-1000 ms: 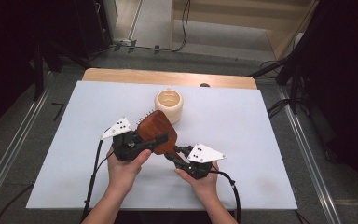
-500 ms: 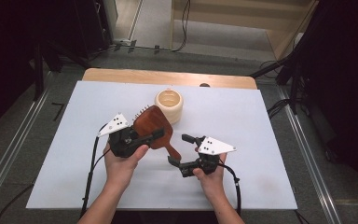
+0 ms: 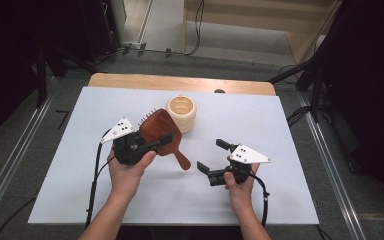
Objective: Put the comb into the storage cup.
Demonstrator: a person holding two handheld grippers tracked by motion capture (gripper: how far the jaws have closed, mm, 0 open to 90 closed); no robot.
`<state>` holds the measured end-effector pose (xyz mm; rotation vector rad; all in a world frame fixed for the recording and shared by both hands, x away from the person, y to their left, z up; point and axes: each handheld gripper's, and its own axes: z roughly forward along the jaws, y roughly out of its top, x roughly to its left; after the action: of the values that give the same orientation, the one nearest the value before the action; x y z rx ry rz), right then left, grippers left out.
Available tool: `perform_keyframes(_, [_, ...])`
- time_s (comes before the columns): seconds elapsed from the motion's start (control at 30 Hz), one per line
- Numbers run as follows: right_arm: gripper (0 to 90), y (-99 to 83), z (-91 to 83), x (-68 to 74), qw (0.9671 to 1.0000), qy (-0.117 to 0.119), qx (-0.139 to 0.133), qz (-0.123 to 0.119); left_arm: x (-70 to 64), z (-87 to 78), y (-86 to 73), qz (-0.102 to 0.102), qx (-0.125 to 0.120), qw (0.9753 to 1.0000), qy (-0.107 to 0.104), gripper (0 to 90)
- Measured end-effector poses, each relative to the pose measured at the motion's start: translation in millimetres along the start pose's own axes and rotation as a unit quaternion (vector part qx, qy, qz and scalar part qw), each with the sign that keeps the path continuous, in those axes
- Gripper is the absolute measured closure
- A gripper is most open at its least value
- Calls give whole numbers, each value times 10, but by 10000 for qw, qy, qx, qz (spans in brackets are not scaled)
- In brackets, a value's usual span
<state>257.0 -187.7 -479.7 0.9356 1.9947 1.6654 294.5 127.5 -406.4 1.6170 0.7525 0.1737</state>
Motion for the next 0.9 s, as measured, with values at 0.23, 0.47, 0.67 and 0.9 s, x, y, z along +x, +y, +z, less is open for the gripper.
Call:
perform_keyframes(0.23, [0, -75, -152, -101, 9999, -139, 12, 43, 46, -25, 39, -28, -43, 10000, 32, 600])
perform_keyframes(0.47, [0, -138, -324, -211, 9995, -292, -57, 134, 80, -53, 87, -13, -34, 10000, 77, 600])
perform_keyframes(0.67, [0, -209, -460, -283, 9990, -435, -18, 136, 121, -87, 129, -17, -60, 9999, 116, 600])
perform_keyframes(0.9, [0, -287, -625, -370, 9981, -589, 27, 198, 147, -123, 203, 20, -138, 9998, 156, 600])
